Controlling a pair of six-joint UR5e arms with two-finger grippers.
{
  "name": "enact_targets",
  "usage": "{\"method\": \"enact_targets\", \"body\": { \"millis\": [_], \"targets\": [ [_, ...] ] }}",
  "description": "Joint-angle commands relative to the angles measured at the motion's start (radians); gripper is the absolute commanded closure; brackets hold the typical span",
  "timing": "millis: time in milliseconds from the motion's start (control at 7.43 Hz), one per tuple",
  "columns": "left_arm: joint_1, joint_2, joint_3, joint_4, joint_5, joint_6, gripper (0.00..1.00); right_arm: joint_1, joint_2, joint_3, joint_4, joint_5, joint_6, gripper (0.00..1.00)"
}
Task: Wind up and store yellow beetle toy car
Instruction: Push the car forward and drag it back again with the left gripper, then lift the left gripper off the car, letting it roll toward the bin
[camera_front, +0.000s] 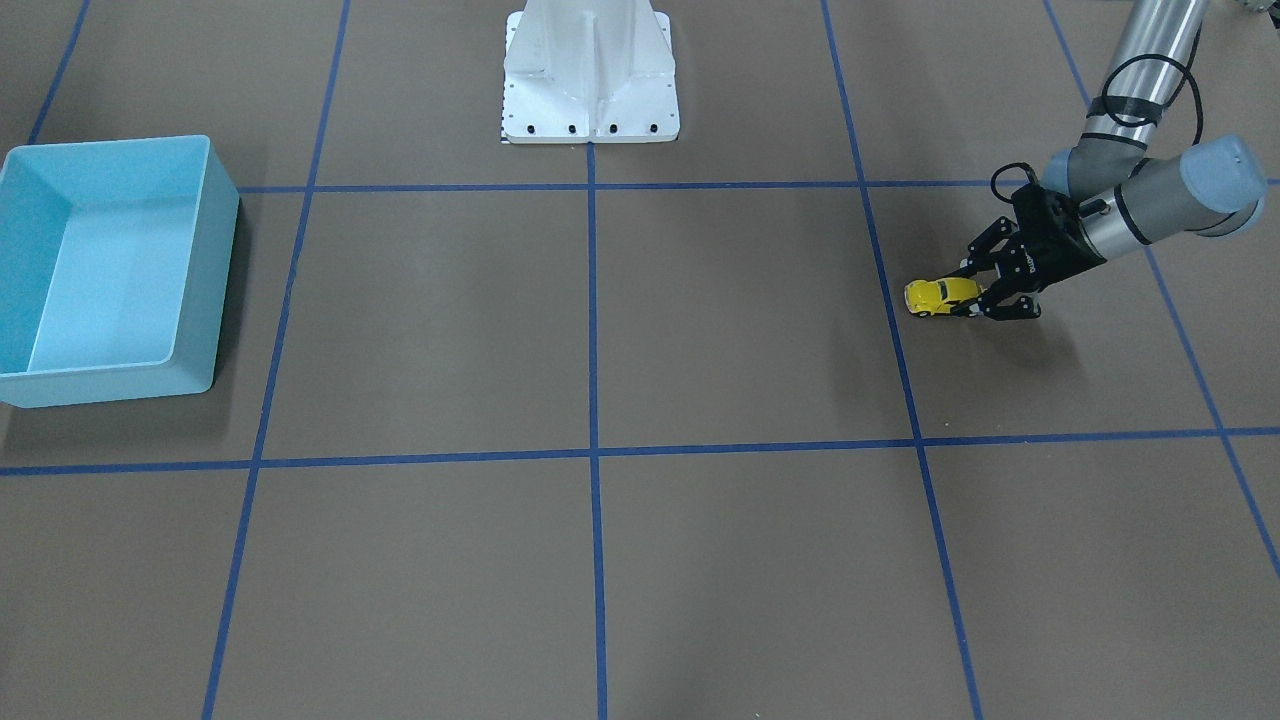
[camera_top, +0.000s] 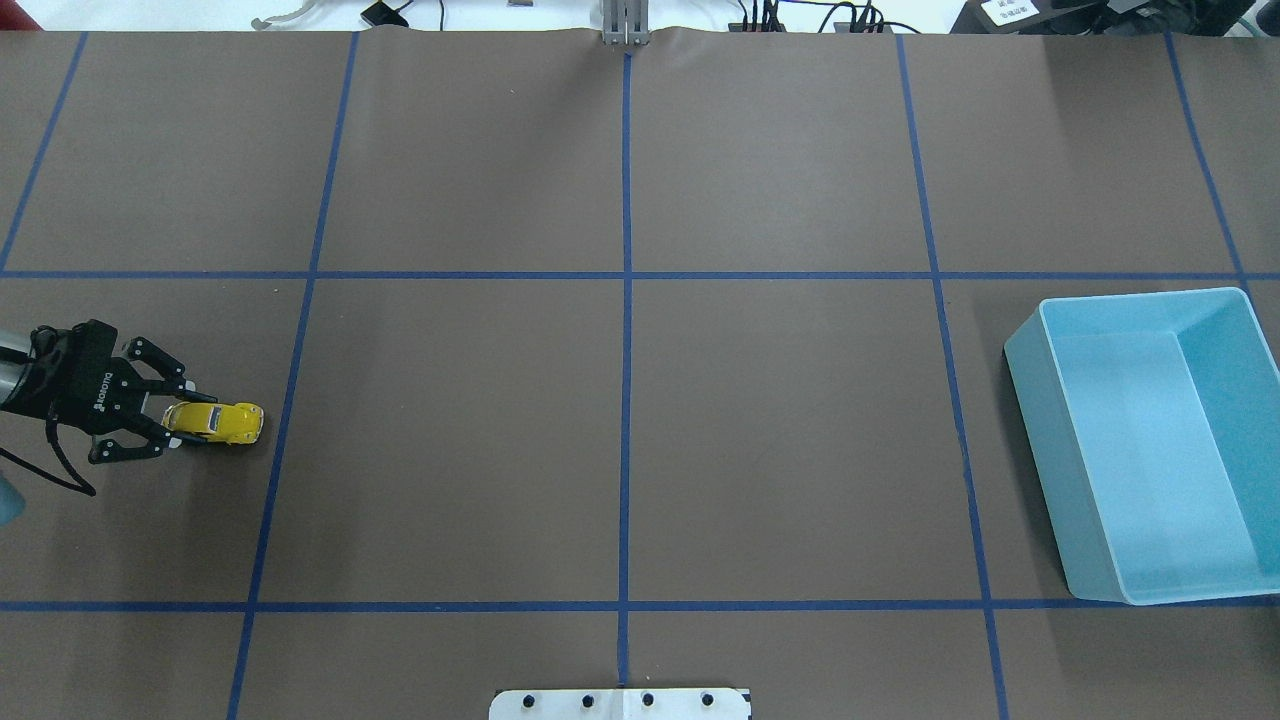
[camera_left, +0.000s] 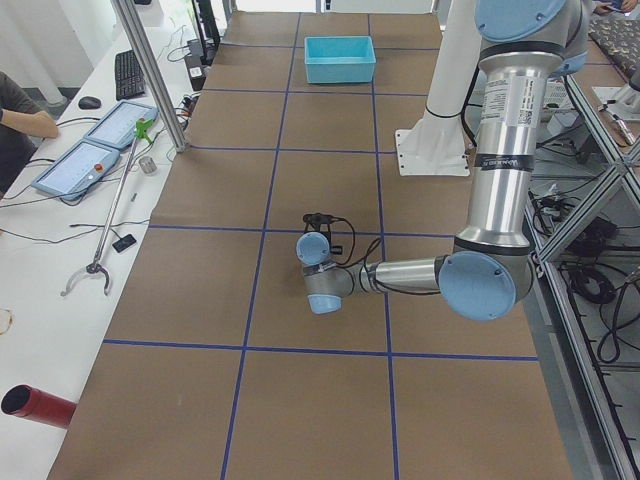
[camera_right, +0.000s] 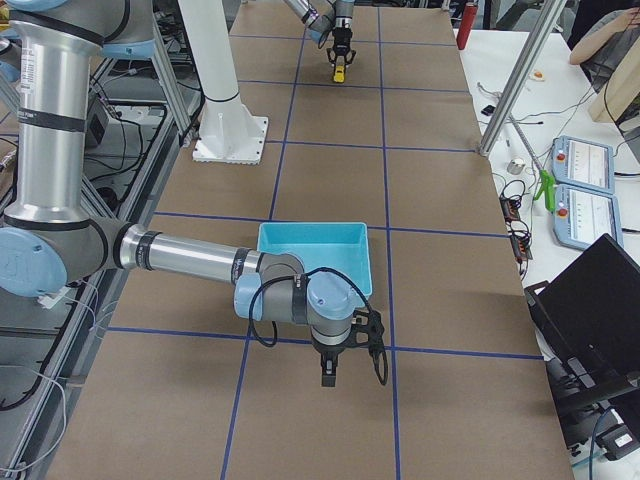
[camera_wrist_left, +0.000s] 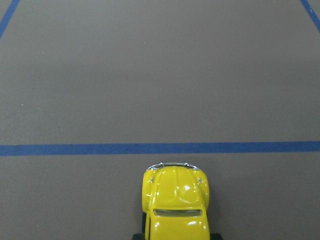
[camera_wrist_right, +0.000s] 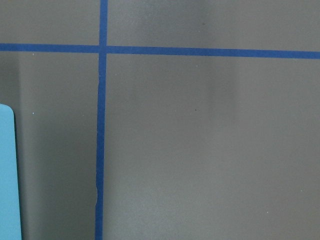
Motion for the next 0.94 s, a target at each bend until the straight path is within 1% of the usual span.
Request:
{"method": "enact_targets", "body": {
  "millis": [0,269,807],
  "targets": [
    [0.000,0.001,0.000,-0.001,0.002,0.000,0.67,0.000,0.000,0.001,0.000,0.000,-0.001,0.00],
    [-0.011,0.015,0.000,-0.002,0.002,0.000,0.01,0.000,0.000,0.000,0.000,0.000,-0.001,0.00],
    [-0.017,0.035,0.000,-0.011,0.000,0.000,0.01,0.000,0.000,0.000,0.000,0.000,-0.001,0.00]
  ]
}}
